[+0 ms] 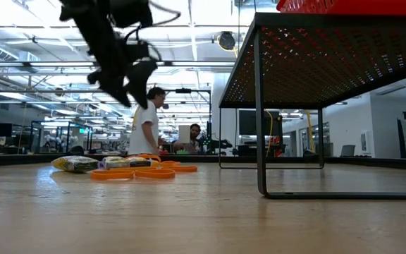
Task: Pick & Place Office Desk Supplies
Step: Put the green spring keychain into the middle red bin on the shelf
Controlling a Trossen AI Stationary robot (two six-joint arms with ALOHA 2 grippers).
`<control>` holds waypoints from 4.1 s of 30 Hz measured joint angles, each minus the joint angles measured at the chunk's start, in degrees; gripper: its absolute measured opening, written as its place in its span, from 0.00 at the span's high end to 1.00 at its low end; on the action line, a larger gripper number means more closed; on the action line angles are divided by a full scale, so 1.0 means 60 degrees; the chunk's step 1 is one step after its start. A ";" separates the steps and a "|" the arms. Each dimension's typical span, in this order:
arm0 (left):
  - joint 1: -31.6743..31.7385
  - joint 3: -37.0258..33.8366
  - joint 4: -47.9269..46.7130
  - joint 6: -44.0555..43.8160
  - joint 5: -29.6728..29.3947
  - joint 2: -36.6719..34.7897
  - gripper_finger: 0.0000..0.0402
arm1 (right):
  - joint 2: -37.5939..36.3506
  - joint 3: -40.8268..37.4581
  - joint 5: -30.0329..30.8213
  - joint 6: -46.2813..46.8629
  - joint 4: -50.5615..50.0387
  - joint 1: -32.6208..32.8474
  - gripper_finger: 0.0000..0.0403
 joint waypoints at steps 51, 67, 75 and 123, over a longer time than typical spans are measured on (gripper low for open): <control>0.3669 -0.2847 0.4663 -0.0938 0.1549 0.2563 0.71 | 0.0029 -0.0194 0.0040 0.0248 0.0299 0.0004 0.53; 0.3404 -0.2890 0.2124 0.0156 0.2958 -0.0032 0.41 | 0.0043 -0.0197 0.0044 0.0233 0.0291 0.0000 0.53; 0.3308 -0.2879 0.1585 0.0236 0.2631 0.0425 0.33 | 0.0067 -0.0197 0.0042 0.0215 0.0291 0.0002 0.53; 0.1326 -0.2890 0.4663 0.1348 0.2185 -0.2384 0.96 | 0.0447 -0.0197 0.0000 0.0248 0.1304 0.0002 0.55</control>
